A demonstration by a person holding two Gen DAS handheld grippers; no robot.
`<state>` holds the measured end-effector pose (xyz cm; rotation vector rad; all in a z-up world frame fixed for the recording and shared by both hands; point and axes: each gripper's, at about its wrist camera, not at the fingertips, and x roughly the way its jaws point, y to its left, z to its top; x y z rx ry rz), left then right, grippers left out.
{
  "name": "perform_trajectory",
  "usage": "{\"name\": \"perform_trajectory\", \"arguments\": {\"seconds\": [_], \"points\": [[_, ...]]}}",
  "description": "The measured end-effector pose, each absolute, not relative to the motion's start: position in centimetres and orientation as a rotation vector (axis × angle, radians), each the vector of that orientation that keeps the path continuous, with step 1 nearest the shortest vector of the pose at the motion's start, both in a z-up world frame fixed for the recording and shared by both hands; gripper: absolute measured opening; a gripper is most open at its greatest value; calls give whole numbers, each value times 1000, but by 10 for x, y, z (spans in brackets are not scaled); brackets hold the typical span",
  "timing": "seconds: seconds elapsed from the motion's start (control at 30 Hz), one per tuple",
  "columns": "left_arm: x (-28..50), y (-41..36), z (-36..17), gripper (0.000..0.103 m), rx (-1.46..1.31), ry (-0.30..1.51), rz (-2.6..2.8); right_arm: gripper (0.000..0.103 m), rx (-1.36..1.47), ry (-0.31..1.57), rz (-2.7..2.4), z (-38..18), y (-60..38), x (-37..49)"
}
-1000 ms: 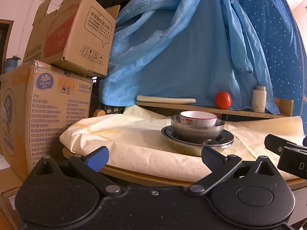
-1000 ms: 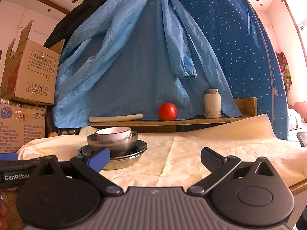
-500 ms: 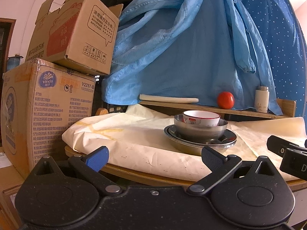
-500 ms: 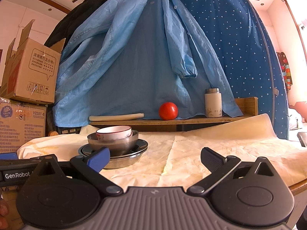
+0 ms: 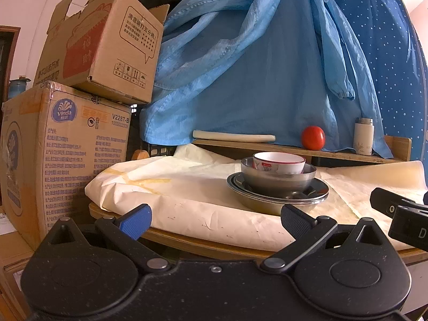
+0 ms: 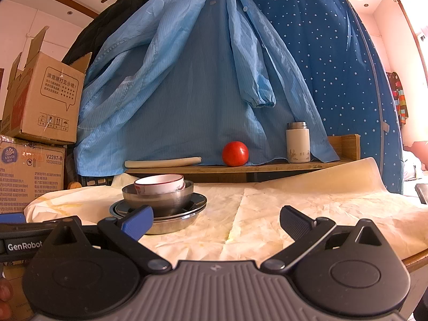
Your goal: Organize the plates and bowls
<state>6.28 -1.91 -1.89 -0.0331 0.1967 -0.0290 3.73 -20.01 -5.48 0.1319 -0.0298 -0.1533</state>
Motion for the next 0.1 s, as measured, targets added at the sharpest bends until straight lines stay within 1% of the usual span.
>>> {"name": "perform_trajectory", "arguments": {"seconds": [0.1], "points": [[63, -19, -19, 102, -31, 196, -30, 103, 132, -29, -154, -55, -200, 37]]}}
